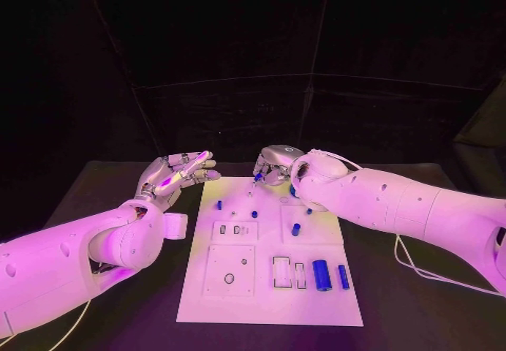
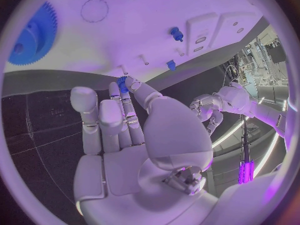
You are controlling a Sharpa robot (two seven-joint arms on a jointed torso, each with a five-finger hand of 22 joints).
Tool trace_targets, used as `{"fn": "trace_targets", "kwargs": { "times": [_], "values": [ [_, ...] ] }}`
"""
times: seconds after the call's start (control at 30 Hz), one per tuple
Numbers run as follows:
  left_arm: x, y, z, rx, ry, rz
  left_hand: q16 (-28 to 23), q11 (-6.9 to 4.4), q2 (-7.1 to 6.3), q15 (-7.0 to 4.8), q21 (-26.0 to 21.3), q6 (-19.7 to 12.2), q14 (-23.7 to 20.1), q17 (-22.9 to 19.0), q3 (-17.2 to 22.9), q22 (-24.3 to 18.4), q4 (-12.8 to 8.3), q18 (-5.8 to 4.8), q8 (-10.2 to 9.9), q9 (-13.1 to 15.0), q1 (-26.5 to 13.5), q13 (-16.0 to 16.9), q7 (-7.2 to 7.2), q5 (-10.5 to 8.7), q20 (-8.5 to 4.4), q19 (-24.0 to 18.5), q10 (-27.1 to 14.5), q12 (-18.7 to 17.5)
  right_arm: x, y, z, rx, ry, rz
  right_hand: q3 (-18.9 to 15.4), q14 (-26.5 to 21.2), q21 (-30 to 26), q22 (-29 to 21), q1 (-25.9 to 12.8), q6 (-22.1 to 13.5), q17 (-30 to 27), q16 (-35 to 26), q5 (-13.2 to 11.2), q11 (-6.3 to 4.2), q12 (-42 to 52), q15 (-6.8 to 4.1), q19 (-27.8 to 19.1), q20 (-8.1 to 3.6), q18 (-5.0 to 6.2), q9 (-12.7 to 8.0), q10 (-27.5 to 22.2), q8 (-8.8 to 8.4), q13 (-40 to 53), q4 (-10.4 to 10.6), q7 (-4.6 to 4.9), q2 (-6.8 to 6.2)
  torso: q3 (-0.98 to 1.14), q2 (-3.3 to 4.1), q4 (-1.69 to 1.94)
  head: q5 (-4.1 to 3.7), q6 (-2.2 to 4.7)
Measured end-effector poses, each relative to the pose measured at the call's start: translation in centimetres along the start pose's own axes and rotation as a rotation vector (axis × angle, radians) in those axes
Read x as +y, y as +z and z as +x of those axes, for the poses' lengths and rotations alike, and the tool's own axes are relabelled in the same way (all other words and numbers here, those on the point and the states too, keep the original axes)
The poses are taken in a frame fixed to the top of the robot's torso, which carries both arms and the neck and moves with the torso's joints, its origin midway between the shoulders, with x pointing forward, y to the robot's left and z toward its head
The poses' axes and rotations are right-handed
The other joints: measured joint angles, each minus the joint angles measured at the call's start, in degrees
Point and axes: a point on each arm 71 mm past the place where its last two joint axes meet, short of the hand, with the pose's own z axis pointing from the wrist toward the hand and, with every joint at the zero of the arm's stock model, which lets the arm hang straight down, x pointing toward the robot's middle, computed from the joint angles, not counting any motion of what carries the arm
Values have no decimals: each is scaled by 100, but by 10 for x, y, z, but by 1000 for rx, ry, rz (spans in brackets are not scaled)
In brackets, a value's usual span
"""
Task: Assemble the parts on the task board
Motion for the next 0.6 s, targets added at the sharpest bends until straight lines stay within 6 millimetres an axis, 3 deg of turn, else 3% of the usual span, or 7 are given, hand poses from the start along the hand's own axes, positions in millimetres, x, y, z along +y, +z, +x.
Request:
{"fn": "trace_targets", "kwargs": {
  "times": [0.6],
  "values": [
    [-1,0,1,4,-1,-1,-17,0,0,0,0,0,0,-1,-1,-5,-13,0,-10,1,0,0,0,0,0,0,0,-4,11,8,5,42,-16,-8,22,0,24,6,-22,-12,6,22,-33,20,0,0,-2,2,0,2,-20,-16,0,23,6,-22,1,20,-4,8,-79]
  ]
}}
